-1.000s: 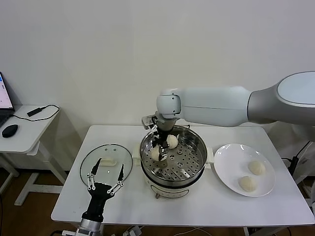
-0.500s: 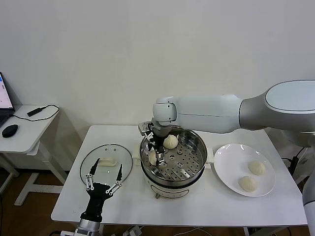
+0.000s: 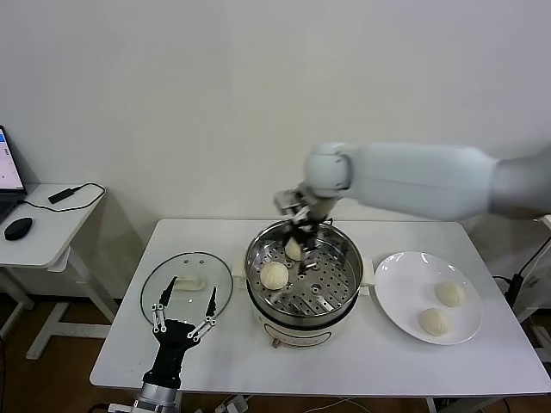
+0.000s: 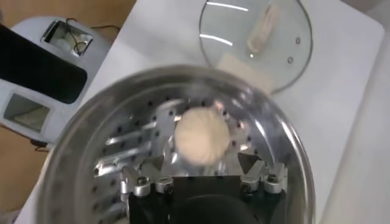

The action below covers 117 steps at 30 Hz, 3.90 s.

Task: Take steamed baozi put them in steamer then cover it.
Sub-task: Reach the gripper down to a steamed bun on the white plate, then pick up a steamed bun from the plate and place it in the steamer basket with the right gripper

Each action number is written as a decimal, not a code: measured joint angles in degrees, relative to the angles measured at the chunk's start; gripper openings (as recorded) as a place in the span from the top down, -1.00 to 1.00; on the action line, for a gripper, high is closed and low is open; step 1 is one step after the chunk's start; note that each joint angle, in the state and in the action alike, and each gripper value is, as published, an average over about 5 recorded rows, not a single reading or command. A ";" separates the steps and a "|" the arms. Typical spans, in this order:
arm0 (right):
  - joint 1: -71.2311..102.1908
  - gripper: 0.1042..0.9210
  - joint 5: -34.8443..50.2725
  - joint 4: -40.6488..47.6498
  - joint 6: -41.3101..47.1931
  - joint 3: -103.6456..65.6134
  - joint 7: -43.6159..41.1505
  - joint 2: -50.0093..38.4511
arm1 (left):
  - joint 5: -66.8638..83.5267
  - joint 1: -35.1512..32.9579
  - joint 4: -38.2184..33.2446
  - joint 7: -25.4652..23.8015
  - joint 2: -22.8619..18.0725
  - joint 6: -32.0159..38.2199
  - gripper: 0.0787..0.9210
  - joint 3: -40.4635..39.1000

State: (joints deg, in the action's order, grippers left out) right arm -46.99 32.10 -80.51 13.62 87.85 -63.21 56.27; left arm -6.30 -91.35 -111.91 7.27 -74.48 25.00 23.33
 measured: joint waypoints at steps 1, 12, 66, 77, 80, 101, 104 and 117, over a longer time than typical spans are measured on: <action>-0.34 -0.76 -0.85 -0.22 -0.84 -0.04 -0.75 -1.90 | -0.08 -0.05 -0.03 0.00 -0.05 0.00 -0.77 -0.08; 3.96 -0.76 -11.56 1.89 -9.50 -1.49 -4.81 -20.85 | -0.57 -0.36 -0.39 -0.04 -0.11 0.01 -0.77 -0.47; 31.79 -0.35 -24.39 12.90 -14.76 -15.03 1.20 -25.62 | -0.94 -0.87 0.20 0.26 -0.30 0.19 -0.77 0.71; 15.30 -0.39 -22.79 7.50 -24.03 -10.21 -2.09 -21.10 | -0.94 -0.88 -0.31 0.29 -0.08 0.05 -0.77 0.59; 11.03 -0.39 -22.52 5.23 -27.25 -9.13 -2.26 -18.62 | -0.94 -1.05 -0.54 0.30 -0.13 0.05 -0.77 0.58; 4.94 -0.39 -33.56 -11.17 -44.11 -7.34 1.07 -4.99 | -0.76 -0.84 -0.62 0.38 -0.27 0.14 -0.77 0.35; 5.89 -0.39 -36.26 -12.08 -46.17 -7.60 1.77 -4.42 | -0.75 -0.83 -0.50 0.41 -0.29 0.19 -0.77 0.32; 10.34 -0.39 -45.16 -13.07 -52.48 -8.73 3.28 -2.38 | -0.49 -1.10 -0.55 0.53 -0.07 0.39 -0.77 0.38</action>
State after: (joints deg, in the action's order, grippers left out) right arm -36.65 -13.06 -93.59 -38.87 79.12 -59.93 53.89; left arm -6.79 -92.46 -112.46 7.80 -74.55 25.40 23.71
